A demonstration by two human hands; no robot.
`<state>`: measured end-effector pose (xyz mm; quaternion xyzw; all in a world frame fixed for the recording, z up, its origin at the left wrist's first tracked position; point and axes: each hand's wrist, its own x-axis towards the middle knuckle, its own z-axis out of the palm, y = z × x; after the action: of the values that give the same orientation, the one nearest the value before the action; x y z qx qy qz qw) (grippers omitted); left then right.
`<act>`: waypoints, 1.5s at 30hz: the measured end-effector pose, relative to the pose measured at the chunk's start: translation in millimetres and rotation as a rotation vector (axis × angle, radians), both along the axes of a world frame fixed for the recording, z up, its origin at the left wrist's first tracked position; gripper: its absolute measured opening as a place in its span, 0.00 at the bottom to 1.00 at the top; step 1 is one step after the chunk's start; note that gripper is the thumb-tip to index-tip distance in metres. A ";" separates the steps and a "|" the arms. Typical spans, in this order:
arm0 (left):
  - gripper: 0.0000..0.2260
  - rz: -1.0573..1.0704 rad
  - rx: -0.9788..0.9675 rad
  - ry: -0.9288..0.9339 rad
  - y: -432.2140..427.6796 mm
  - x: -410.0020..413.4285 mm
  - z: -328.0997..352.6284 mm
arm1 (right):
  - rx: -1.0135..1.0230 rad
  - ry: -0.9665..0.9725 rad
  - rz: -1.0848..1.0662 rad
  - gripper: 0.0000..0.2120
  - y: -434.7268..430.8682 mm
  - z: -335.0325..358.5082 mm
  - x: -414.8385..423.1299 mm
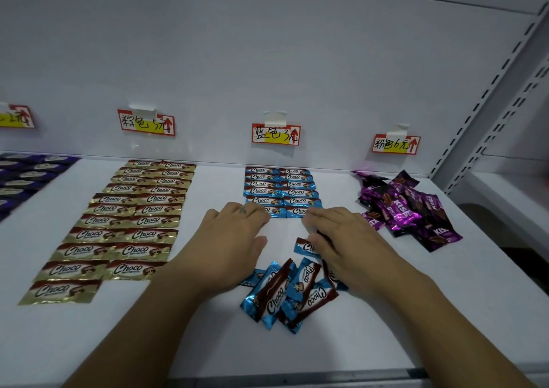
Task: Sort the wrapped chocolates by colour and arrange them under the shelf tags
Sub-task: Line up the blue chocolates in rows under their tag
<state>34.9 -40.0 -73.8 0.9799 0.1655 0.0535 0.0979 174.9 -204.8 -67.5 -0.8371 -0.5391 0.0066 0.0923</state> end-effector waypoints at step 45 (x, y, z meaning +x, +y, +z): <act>0.08 0.129 -0.329 -0.496 -51.1 -45.2 -14.5 | 0.598 -0.178 -0.038 0.09 -37.2 -5.1 -31.8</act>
<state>-10.3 -91.1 -88.4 0.8954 0.2049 0.2699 0.2889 143.2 -242.0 -72.6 -0.7802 -0.5073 -0.2274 0.2868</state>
